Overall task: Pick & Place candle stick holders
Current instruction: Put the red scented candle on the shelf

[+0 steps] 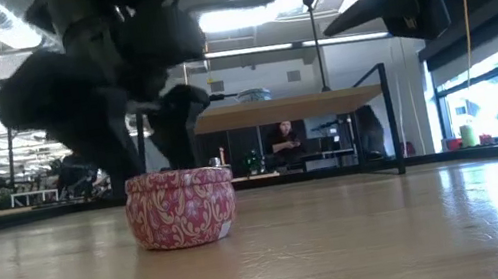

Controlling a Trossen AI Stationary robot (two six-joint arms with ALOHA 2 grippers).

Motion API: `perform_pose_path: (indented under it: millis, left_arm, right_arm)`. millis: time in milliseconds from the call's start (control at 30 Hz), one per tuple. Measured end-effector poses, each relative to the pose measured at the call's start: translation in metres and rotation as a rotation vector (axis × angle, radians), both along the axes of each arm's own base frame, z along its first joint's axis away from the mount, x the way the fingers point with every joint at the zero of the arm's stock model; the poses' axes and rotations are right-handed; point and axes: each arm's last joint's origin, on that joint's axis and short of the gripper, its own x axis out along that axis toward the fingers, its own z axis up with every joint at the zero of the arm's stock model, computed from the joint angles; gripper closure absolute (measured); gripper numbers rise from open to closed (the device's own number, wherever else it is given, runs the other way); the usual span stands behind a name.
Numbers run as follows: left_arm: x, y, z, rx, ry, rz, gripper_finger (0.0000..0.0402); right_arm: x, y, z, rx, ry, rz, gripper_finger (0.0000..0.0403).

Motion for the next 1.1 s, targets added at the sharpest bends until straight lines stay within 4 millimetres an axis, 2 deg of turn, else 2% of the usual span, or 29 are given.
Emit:
perform_pose_path:
  millis: [1100]
  left_arm:
    - [0.0056, -0.0006, -0.0124, -0.063, 0.018, -0.007, 0.0068]
  right_arm:
    - [0.0000, -0.0003, -0.0001, 0.018, 0.001, -0.015, 0.0157]
